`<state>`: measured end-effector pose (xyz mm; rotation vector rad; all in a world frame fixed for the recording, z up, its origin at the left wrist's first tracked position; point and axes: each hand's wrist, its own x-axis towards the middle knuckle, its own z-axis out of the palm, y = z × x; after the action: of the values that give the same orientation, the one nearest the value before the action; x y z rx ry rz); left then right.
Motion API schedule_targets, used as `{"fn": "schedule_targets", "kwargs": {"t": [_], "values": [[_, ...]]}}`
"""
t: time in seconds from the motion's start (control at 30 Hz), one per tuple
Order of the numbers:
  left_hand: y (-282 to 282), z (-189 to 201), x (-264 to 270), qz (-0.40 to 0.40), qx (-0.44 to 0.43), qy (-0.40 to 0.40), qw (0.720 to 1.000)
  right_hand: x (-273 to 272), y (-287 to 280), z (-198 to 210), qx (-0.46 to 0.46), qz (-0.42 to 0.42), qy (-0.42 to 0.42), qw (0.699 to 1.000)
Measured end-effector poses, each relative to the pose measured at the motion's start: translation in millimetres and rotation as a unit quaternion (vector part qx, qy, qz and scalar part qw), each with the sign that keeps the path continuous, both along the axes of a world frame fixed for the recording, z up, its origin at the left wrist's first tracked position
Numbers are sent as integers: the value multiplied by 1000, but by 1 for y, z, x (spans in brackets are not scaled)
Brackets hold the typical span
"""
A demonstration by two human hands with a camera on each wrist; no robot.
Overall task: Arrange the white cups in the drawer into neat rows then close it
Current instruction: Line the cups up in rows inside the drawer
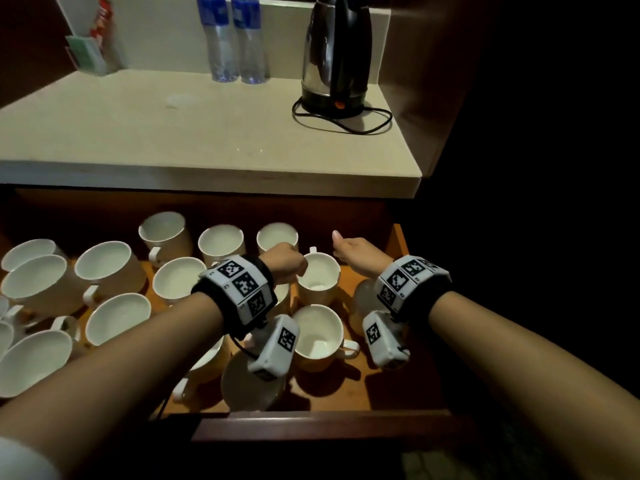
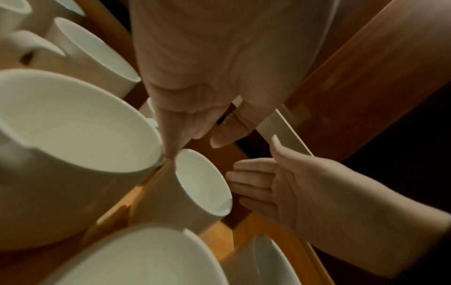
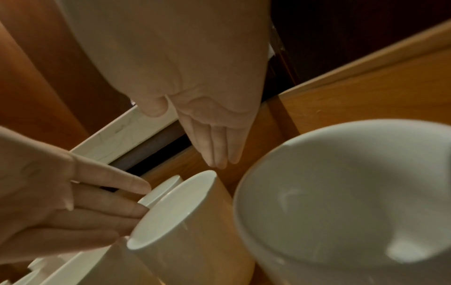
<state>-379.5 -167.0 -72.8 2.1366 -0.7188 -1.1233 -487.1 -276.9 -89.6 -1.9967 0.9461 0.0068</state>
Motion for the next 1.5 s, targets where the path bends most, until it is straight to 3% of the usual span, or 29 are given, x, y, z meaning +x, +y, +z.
{"fn": "schedule_targets", "kwargs": {"t": [0.17, 0.47, 0.6, 0.73, 1.0, 1.2, 1.37, 1.5], "values": [[-12, 0, 5, -12, 6, -17, 1000, 4, -3, -8, 15, -17, -8, 1000], [-17, -8, 17, -22, 2, 1, 1000, -8, -13, -1, -72, -35, 29, 996], [-11, -8, 18, -4, 6, 40, 999, 3, -10, 8, -57, -6, 17, 998], [-17, -12, 17, 23, -2, 44, 999, 9, -7, 5, -35, 32, 56, 997], [-26, -11, 18, 20, -35, 22, 999, -11, -16, 4, -21, 14, 53, 998], [-23, -15, 24, 43, -25, 36, 998, -5, -14, 4, -70, -2, 29, 997], [-21, -15, 21, 54, -21, 69, 996, 0, -12, 4, -64, 14, 79, 995], [-27, -16, 24, 70, -43, 51, 995, -8, -15, 5, -77, -2, 86, 993]]}}
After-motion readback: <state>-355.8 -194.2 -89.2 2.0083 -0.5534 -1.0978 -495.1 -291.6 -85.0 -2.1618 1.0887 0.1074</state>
